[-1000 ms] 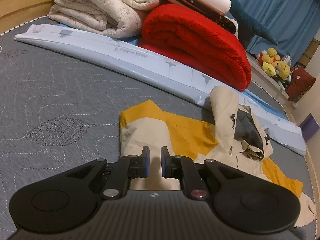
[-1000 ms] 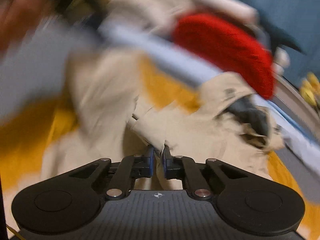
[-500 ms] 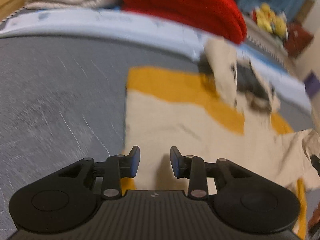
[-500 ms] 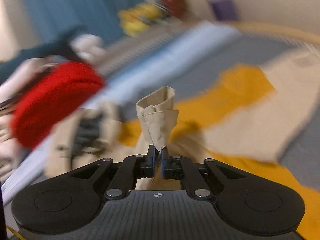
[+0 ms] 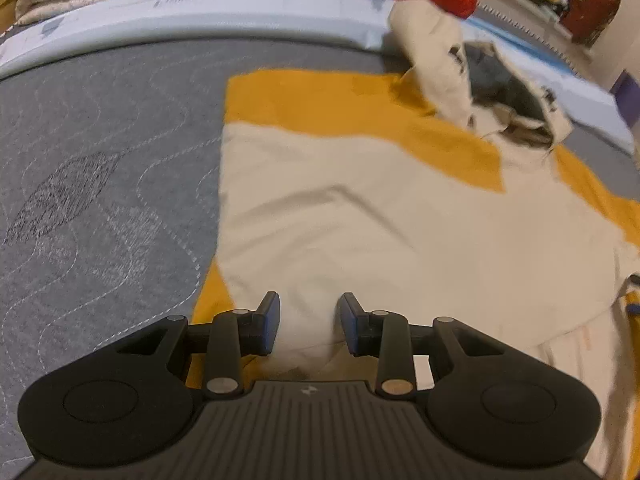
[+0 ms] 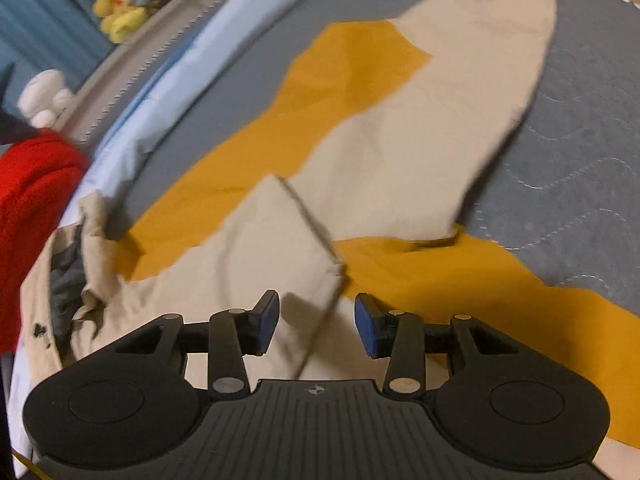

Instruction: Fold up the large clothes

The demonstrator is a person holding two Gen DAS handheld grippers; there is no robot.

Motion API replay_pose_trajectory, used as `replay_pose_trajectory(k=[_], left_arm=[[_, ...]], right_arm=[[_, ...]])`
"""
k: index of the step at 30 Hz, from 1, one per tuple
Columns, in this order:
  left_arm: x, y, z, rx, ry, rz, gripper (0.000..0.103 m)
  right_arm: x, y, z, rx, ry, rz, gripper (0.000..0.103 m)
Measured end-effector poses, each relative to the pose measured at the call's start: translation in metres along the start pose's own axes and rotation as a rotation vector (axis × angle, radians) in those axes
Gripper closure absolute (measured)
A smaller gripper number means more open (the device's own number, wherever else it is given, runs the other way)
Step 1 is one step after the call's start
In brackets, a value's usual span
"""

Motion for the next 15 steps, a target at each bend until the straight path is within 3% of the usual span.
replay_pose_trajectory(k=[3,8,12,15], left_arm=[[0.001,-0.005,0.001,-0.015,-0.001,-0.005,0.066],[-0.013,-0.003,-0.013,0.021,0.058,-0.055,0.066],[-0.006,-0.005,-0.007,0.000,0.038,-0.031,0.066],[-0.003,-0.012,-0.003,-0.035,0.029,-0.030,0.065]], right_arm=[[0.006,0.002,0.010,0.002,-0.050,0.014,0.060],[0.015,0.018,0.026,0.065,-0.148,0.044,0.060],[0.016,0.025,0.015,0.165,-0.107,0.021,0.060],[0.005,0.021,-0.004,0.193,0.000,0.000,0.059]])
Point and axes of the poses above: each gripper's, at about its wrist camera, not at the fingertips, and z roughly against the way its jaws point, y to its left, x to its top, the point moved 7 cm from there along -z, roughly the way its jaws point, and after that the axes turned 8 degrees about -y, right-handed, at the moved point
